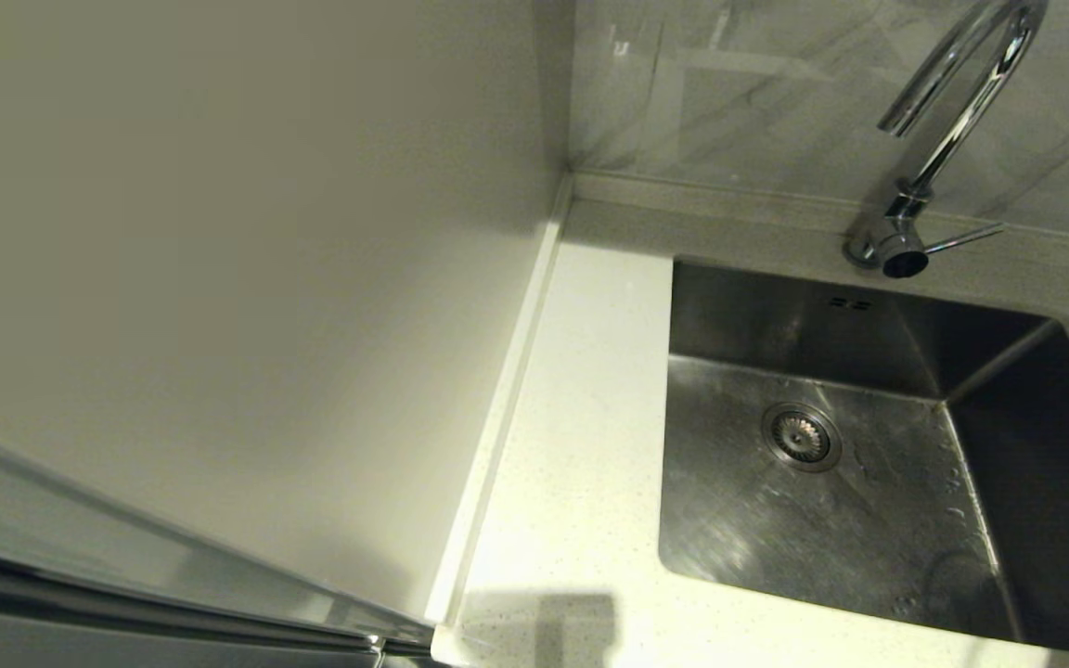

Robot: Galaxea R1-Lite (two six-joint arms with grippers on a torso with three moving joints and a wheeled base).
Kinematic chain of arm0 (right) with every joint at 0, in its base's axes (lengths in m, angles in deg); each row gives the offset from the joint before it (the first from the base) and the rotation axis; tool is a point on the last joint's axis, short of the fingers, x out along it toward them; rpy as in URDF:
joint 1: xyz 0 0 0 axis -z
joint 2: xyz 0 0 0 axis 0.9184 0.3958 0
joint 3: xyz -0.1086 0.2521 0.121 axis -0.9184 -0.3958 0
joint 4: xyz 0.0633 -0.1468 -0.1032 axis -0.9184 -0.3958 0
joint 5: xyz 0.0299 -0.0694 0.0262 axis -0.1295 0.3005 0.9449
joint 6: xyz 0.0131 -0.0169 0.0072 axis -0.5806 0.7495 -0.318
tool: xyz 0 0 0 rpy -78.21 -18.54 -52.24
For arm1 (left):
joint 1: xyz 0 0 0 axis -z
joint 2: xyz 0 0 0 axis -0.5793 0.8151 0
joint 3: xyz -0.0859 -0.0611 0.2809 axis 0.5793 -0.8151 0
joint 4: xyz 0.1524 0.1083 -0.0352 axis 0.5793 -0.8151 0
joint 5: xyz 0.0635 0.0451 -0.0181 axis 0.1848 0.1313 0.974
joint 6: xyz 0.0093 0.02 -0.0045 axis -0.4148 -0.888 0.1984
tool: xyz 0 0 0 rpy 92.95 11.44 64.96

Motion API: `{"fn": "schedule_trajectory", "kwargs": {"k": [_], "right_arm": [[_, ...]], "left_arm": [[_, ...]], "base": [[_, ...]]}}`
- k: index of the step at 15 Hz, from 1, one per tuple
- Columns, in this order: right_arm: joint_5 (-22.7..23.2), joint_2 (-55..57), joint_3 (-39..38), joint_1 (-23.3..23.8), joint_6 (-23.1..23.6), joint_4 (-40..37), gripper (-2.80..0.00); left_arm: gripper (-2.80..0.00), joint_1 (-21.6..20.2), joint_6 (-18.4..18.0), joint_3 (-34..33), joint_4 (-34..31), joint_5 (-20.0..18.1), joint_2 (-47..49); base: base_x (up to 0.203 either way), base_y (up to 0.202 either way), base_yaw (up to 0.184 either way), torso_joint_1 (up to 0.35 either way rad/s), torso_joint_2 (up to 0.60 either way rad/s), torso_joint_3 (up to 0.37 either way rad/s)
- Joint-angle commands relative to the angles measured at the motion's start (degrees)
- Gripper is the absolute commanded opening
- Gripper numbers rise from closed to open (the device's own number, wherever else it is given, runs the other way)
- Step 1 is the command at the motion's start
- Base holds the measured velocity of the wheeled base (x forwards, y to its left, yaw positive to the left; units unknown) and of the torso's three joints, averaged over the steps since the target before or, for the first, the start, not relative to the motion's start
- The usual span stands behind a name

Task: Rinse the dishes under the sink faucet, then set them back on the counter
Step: Put a bowl back to the table from the sink

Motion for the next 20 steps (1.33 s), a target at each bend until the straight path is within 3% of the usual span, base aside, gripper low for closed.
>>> {"fn": "schedule_trajectory", "kwargs": {"k": [1, 7, 8, 13, 20], "right_arm": [[0.5, 4.0, -0.4, 0.0, 0.1, 1.5, -2.80], [1.8, 8.8, -0.4, 0.0, -1.0, 6.4, -2.80], [1.9, 8.8, -0.4, 0.0, -1.1, 7.0, 0.00], [3.7, 6.8, 0.2, 0.0, -1.1, 9.5, 0.00], [6.2, -4.3, 3.4, -0.8, -0.8, 12.6, 0.00]], "left_arm": [[-2.80, 0.1, 0.0, 0.0, 0.0, 0.0, -0.2], [-2.80, 0.0, 0.0, 0.0, 0.0, 0.1, -0.3], [-2.80, 0.0, -0.1, 0.0, 0.0, 0.0, -0.2], [-2.80, 0.0, 0.0, 0.0, 0.0, 0.0, -0.2], [-2.80, 0.0, 0.0, 0.0, 0.0, 0.0, -0.2]], "base": [[0.000, 0.000, 0.000, 0.000, 0.00, 0.000], [0.000, 0.000, 0.000, 0.000, 0.00, 0.000], [0.000, 0.000, 0.000, 0.000, 0.00, 0.000], [0.000, 0.000, 0.000, 0.000, 0.00, 0.000], [0.000, 0.000, 0.000, 0.000, 0.00, 0.000]]}}
